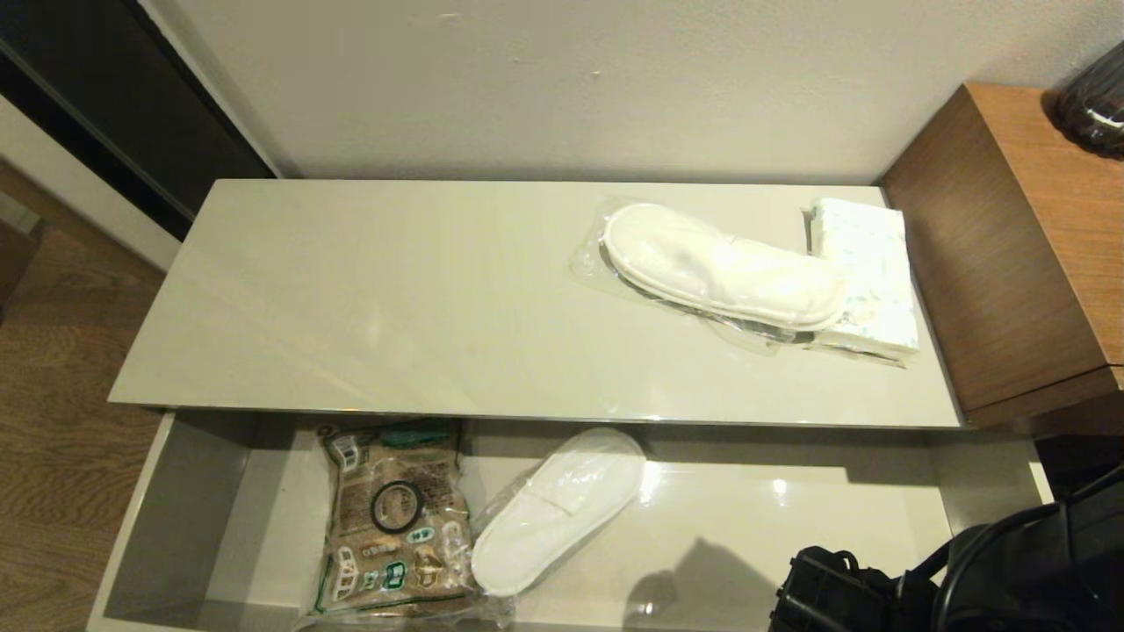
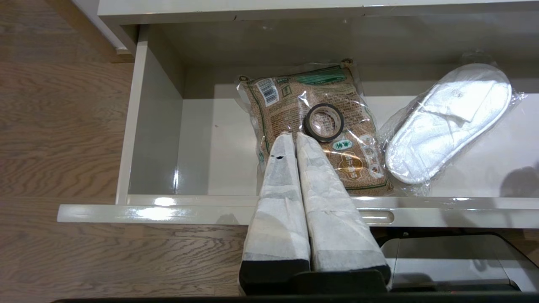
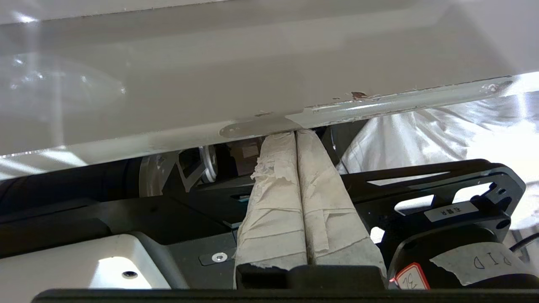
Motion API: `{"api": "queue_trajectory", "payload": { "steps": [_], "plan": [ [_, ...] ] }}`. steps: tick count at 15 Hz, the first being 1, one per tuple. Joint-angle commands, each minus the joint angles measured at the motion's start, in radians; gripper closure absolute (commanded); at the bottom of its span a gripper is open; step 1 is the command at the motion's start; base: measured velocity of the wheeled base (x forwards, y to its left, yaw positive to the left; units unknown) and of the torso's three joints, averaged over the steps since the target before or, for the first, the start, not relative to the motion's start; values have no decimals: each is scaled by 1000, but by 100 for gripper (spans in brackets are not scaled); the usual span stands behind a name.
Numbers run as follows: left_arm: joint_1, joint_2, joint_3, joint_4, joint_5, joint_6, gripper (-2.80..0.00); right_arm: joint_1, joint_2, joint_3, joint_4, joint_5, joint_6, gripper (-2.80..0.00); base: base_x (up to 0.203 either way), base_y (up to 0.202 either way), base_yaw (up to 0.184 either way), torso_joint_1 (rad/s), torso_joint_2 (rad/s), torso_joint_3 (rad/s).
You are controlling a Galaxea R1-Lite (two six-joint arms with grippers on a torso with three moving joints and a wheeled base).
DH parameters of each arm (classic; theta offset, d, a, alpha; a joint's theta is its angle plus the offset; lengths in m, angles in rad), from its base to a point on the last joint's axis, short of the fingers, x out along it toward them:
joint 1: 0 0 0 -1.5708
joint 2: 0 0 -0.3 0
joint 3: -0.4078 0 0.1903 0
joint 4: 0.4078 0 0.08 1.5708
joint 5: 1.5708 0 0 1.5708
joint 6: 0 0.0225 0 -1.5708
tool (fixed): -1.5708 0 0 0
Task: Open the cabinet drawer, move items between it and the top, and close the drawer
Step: Close the drawer
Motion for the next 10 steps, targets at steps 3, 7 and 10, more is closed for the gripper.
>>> {"api": "queue_trajectory", "payload": {
  "steps": [3,7,10],
  "plan": [
    [0,1,0,0,0,1,0,-30,8,-60,15,-34,-2,0,0,0,0,0,0,0],
    [0,1,-1,0,0,1,0,-105,24,-192,60,-49,-16,0,0,0,0,0,0,0],
    [0,1,0,0,0,1,0,-192,45,-408,168,-56,-34,0,0,0,0,0,0,0]
  ]
}}
